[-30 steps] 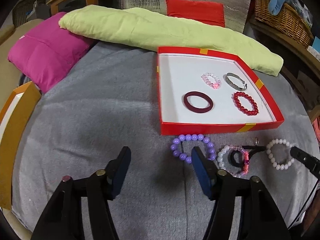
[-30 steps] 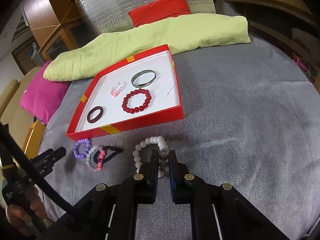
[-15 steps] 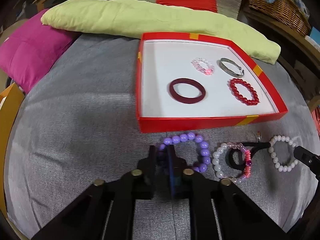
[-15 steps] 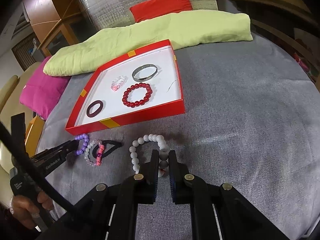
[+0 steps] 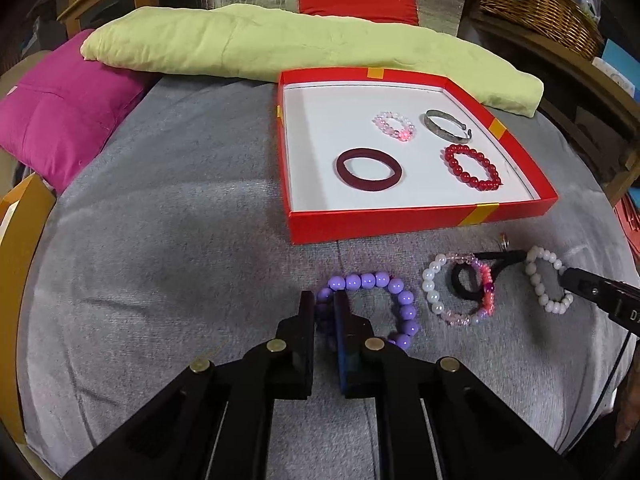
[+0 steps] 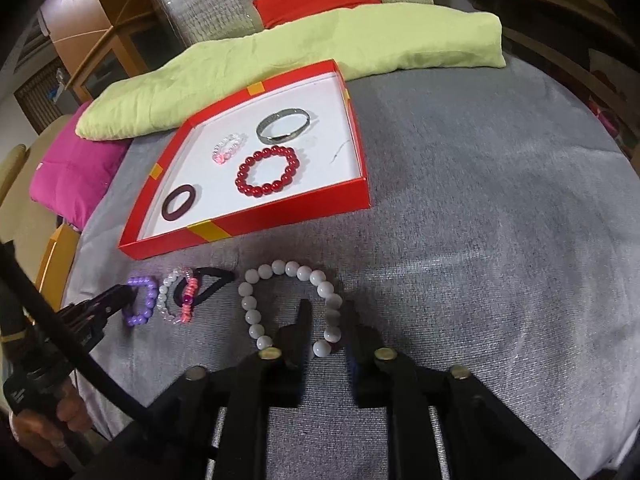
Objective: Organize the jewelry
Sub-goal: 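Grasp the purple beaded bracelet with the left tool while the right tool holds the white bracelet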
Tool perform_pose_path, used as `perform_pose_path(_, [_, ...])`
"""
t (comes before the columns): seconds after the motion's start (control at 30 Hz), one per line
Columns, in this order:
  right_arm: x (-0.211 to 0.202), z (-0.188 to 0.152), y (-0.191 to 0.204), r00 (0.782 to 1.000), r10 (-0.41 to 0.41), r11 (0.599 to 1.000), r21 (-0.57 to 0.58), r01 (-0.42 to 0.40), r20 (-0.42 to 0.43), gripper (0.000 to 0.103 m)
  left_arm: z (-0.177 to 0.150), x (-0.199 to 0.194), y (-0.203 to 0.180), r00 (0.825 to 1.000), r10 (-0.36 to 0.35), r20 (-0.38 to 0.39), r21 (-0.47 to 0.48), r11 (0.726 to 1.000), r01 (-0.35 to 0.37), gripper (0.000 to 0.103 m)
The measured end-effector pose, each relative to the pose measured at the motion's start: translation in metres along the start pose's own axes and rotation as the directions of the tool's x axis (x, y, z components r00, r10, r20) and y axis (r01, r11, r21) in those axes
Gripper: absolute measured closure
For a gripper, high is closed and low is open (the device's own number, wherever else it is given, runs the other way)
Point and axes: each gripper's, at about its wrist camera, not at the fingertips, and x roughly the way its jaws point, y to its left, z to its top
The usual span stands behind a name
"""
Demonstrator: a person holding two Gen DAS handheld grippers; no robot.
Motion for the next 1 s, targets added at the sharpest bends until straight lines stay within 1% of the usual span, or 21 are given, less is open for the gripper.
perform_pose_path(0.07, [0.003,-0.001,0.002,1.0,-0.007,1.0,-0.011,0.007,-0.002,0.071,-0.001,-0.002,0.001,1.0,-0.002,0.002,0.005,1.0,0.002,0.093])
perform_pose_path(0.17, [0.008,-0.004,0.01,0.999,-0.049,0.997,-0.067,0.049,0.008,0.072,-0.003,-0.004,0.003,1.0,-0.007,0.002,0.009,1.0,0.007,0.093])
perform_pose_path(0.2, [0.009,-0.005,0.014,0.997,-0.077,0.992,-0.094,0.079,0.021,0.082,-0.003,-0.003,0.003,1.0,-0.007,-0.002,0.008,1.0,0.007,0.093])
perform_pose_path(0.23, [0.01,-0.006,0.016,0.995,-0.099,0.988,-0.116,0.101,0.028,0.089,-0.003,-0.003,0.004,1.0,-0.005,-0.01,0.009,1.0,0.005,0.093])
perform_pose_path(0.27, [0.01,-0.006,0.017,0.994,-0.105,0.986,-0.129,0.108,0.03,0.093,-0.003,-0.002,0.004,1.0,-0.001,-0.014,0.01,1.0,0.001,0.093])
perform_pose_path(0.33, [0.008,-0.006,0.017,0.995,-0.095,0.987,-0.128,0.1,0.042,0.093,-0.004,0.0,0.004,1.0,-0.001,-0.028,0.005,1.0,0.001,0.09])
perform_pose_path(0.4, [0.006,-0.006,0.016,0.995,-0.089,0.988,-0.124,0.094,0.05,0.093,-0.003,0.003,0.004,0.999,-0.009,-0.03,-0.003,1.0,0.009,0.085])
perform_pose_path(0.5, [-0.004,-0.004,0.012,0.995,-0.057,0.992,-0.108,0.066,0.079,0.093,-0.002,0.004,0.004,0.999,-0.027,-0.021,-0.02,0.999,0.027,0.084])
perform_pose_path(0.6, [-0.014,-0.003,0.011,0.992,-0.027,0.994,-0.097,0.039,0.124,0.093,-0.002,0.005,0.0,0.999,-0.044,-0.006,-0.016,0.999,0.044,0.084])
perform_pose_path(0.63, [-0.016,-0.002,0.011,0.99,-0.022,0.995,-0.093,0.035,0.137,0.093,-0.002,0.005,-0.001,0.999,-0.042,-0.005,-0.012,0.999,0.042,0.086])
perform_pose_path(0.67, [-0.017,-0.002,0.01,0.99,-0.022,0.995,-0.09,0.034,0.139,0.093,-0.002,0.006,-0.003,0.999,-0.041,-0.004,-0.005,0.999,0.04,0.094])
perform_pose_path(0.8, [-0.012,0.001,0.007,0.993,-0.015,0.997,-0.067,0.023,0.119,0.093,0.0,0.004,-0.006,1.0,-0.015,0.017,0.008,1.0,0.015,0.094])
perform_pose_path(0.87, [-0.016,0.0,0.006,0.992,-0.008,0.998,-0.065,0.017,0.129,0.093,0.002,-0.004,-0.005,0.999,-0.019,0.045,-0.002,1.0,0.019,0.094])
perform_pose_path(1.0, [-0.027,0.0,0.008,0.984,0.024,0.998,-0.069,-0.012,0.178,0.093,0.006,-0.028,-0.001,0.992,-0.037,0.118,-0.017,0.999,0.04,0.094])
